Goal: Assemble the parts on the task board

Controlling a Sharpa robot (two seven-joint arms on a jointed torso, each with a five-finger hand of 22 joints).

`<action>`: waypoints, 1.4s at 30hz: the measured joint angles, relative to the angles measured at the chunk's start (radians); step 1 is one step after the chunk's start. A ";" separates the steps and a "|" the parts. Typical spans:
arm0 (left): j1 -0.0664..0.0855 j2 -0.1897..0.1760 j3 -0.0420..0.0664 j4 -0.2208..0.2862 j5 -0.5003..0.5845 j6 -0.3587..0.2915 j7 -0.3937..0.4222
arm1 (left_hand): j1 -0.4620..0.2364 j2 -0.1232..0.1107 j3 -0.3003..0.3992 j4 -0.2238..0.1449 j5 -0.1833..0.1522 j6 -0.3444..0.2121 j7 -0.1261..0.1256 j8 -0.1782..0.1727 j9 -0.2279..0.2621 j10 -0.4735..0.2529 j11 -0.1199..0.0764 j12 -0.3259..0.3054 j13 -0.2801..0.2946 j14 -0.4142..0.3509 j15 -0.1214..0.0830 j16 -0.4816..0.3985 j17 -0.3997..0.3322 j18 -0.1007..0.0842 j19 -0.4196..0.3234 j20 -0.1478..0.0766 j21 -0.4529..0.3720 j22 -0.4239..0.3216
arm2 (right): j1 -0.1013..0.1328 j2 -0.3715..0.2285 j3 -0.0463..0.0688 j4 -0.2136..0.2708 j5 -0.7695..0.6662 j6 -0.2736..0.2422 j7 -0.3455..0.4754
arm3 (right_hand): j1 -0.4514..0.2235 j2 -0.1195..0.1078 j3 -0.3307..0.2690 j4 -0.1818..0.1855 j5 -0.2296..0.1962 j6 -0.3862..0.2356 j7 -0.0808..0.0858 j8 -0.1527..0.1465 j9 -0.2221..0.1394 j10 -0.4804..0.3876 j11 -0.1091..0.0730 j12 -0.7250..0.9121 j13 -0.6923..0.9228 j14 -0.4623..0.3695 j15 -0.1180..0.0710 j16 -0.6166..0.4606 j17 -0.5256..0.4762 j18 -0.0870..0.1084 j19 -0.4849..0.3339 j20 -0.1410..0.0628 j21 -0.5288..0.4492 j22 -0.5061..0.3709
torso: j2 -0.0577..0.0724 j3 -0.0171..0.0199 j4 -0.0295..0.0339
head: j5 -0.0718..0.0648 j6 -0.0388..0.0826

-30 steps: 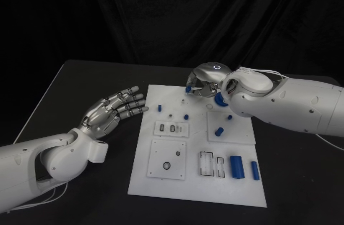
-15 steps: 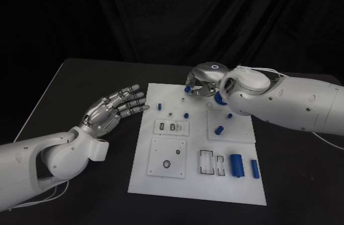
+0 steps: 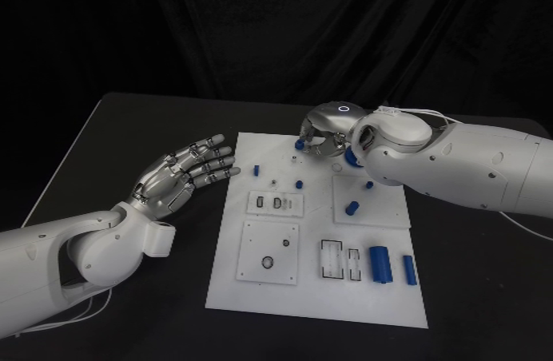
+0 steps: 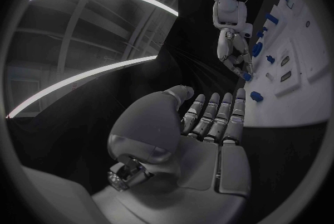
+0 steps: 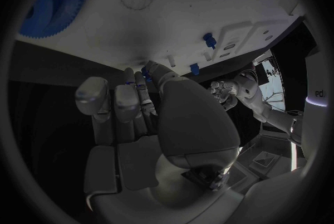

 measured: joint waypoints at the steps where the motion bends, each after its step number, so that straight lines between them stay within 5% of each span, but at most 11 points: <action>1: 0.000 0.001 0.000 -0.001 0.001 0.000 0.000 | 0.000 0.000 0.000 0.000 0.000 0.000 0.000 0.000 0.000 0.000 0.000 0.000 0.000 0.000 0.000 0.000 0.000 0.000 0.000 0.000 0.000 0.000 | 0.000 0.000 0.000 0.000 0.000 0.002 0.000 | -0.004 -0.004 0.003 0.003 -0.006 -0.023 0.000 -0.014 -0.004 -0.003 0.003 0.000 0.000 -0.002 0.002 0.000 -0.002 0.000 -0.002 0.002 -0.002 -0.001 | 0.000 0.0000 0.0000 | 0.000 0.000; 8: 0.000 0.003 0.000 -0.006 0.006 0.002 0.000 | 0.000 0.000 0.000 0.000 0.000 0.000 0.000 0.000 0.000 0.000 0.000 0.000 0.000 0.000 0.000 0.000 0.000 0.000 0.000 0.000 0.000 0.000 | -0.001 0.005 0.000 0.000 0.000 0.008 0.001 | -0.022 -0.014 0.002 0.006 -0.052 -0.127 -0.001 -0.072 -0.027 -0.029 0.006 -0.004 0.004 -0.012 0.012 -0.013 -0.019 0.000 -0.016 0.009 -0.018 -0.016 | 0.000 -0.0003 -0.0003 | -0.001 -0.003; 14: 0.000 0.004 0.000 -0.008 0.011 0.003 0.000 | 0.000 0.000 0.000 0.000 0.000 0.000 0.000 0.000 0.000 0.000 0.000 0.000 0.000 0.000 0.000 0.000 0.000 0.000 0.000 0.000 0.000 0.000 | -0.001 0.006 0.000 -0.001 0.000 0.009 0.001 | -0.042 -0.018 -0.027 0.018 -0.109 -0.346 -0.007 -0.081 -0.087 -0.067 0.012 0.004 0.017 -0.032 0.016 -0.027 -0.040 0.000 -0.038 0.013 -0.040 -0.034 | 0.000 -0.0005 -0.0004 | 0.001 -0.004; 17: 0.000 0.004 0.000 -0.008 0.012 0.003 0.000 | 0.000 0.000 0.000 0.000 0.000 0.000 0.000 0.000 0.000 0.000 0.000 0.000 0.000 0.000 0.000 0.000 0.000 0.000 0.000 0.000 0.000 0.000 | -0.001 0.001 0.000 0.000 0.000 0.007 0.001 | -0.042 -0.018 -0.034 0.017 -0.115 -0.381 -0.004 -0.082 -0.098 -0.080 0.016 0.005 0.019 -0.038 0.019 -0.035 -0.054 0.000 -0.043 0.018 -0.049 -0.046 | 0.000 -0.0005 -0.0004 | 0.002 -0.005; 21: 0.000 -0.002 0.000 -0.006 0.014 0.004 0.000 | 0.000 0.000 0.000 0.000 0.000 0.000 0.000 0.000 0.000 0.000 0.000 0.000 0.000 0.000 0.000 0.000 0.000 0.000 0.000 0.000 0.000 0.000 | -0.001 -0.024 0.000 0.011 0.001 -0.007 0.001 | -0.042 -0.018 -0.039 0.011 -0.103 -0.354 0.005 -0.075 -0.097 -0.084 0.019 0.017 0.026 -0.047 0.021 -0.039 -0.065 0.000 -0.052 0.020 -0.056 -0.054 | 0.000 -0.0005 -0.0001 | 0.006 -0.004; 24: 0.000 -0.009 0.000 -0.004 0.015 0.004 0.000 | 0.000 0.000 0.000 0.000 0.000 0.000 0.000 0.000 0.000 0.000 0.000 0.000 0.000 0.000 0.000 0.000 0.000 0.000 0.000 0.000 0.000 0.000 | 0.006 -0.061 0.000 0.036 0.004 -0.029 0.002 | -0.028 -0.004 -0.031 -0.002 -0.046 -0.238 0.016 -0.042 -0.078 -0.083 0.018 0.038 0.035 -0.066 0.016 -0.063 -0.101 0.000 -0.069 0.016 -0.080 -0.075 | 0.000 -0.0005 0.0001 | 0.007 0.000; 28: 0.000 -0.016 0.000 0.002 0.016 0.004 0.000 | 0.000 0.000 0.000 0.000 0.000 0.000 0.000 0.000 0.000 0.000 0.000 0.000 0.000 0.000 0.000 0.000 0.000 0.000 0.000 0.000 0.000 0.000 | 0.034 -0.129 0.000 0.090 0.020 -0.066 0.006 | -0.004 -0.007 -0.014 -0.020 0.001 -0.182 0.018 -0.026 -0.073 -0.032 -0.002 0.080 0.052 -0.062 0.008 -0.067 -0.099 0.000 -0.065 0.012 -0.081 -0.068 | -0.001 -0.0005 0.0001 | 0.008 0.005; 30: 0.000 -0.018 0.000 0.004 0.016 0.003 0.000 | 0.000 0.000 0.003 0.000 0.000 0.000 0.000 0.000 0.000 0.000 0.000 0.000 0.000 0.000 0.000 0.006 0.000 0.000 0.000 0.000 0.000 0.000 | 0.049 -0.167 0.001 0.123 0.034 -0.079 0.011 | 0.024 -0.017 -0.006 -0.039 0.002 -0.149 0.005 -0.016 -0.072 0.038 -0.035 0.193 0.118 -0.048 -0.024 -0.060 -0.073 0.000 -0.047 -0.015 -0.068 -0.043 | -0.001 -0.0006 0.0001 | 0.005 0.008; 34: -0.001 -0.020 0.000 0.007 0.018 0.003 0.000 | 0.000 0.000 0.006 0.000 0.000 0.000 0.000 0.000 0.000 0.000 0.000 0.000 0.000 0.000 0.000 0.007 0.000 0.000 0.000 0.000 0.000 0.000 | 0.074 -0.264 0.001 0.203 0.091 -0.095 0.021 | 0.040 -0.026 0.017 -0.044 0.010 -0.112 -0.014 -0.026 -0.081 -0.038 -0.063 0.614 0.451 -0.029 -0.051 -0.053 -0.032 0.000 -0.030 -0.042 -0.064 -0.014 | -0.001 -0.0006 -0.0013 | 0.003 0.011; 37: -0.001 -0.020 0.000 0.009 0.019 0.003 0.000 | -0.004 0.004 0.006 0.000 0.000 0.000 0.000 0.000 0.000 0.000 0.000 0.000 0.000 0.000 0.000 0.007 0.001 0.000 0.000 0.000 0.000 0.000 | 0.083 -0.328 -0.001 0.249 0.127 -0.097 0.022 | 0.020 -0.035 0.015 -0.017 -0.017 -0.107 -0.013 -0.037 -0.086 0.138 -0.067 0.962 0.909 0.011 -0.048 0.021 0.131 0.000 -0.003 -0.046 -0.029 0.048 | -0.002 -0.0005 -0.0033 | 0.007 0.011; 42: -0.001 -0.021 0.000 0.009 0.021 0.003 0.000 | -0.004 0.004 0.006 0.000 0.000 0.000 0.000 0.000 0.000 0.000 0.000 0.000 0.000 0.000 0.000 0.007 0.001 0.000 0.000 0.000 0.000 0.000 | 0.087 -0.403 -0.011 0.302 0.175 -0.086 0.016 | -0.009 -0.035 -0.020 0.020 -0.065 -0.080 -0.009 -0.040 -0.086 0.379 -0.064 1.160 1.214 0.066 -0.044 0.130 0.370 -0.025 0.061 -0.041 0.060 0.187 | -0.005 0.0003 -0.0072 | 0.017 0.006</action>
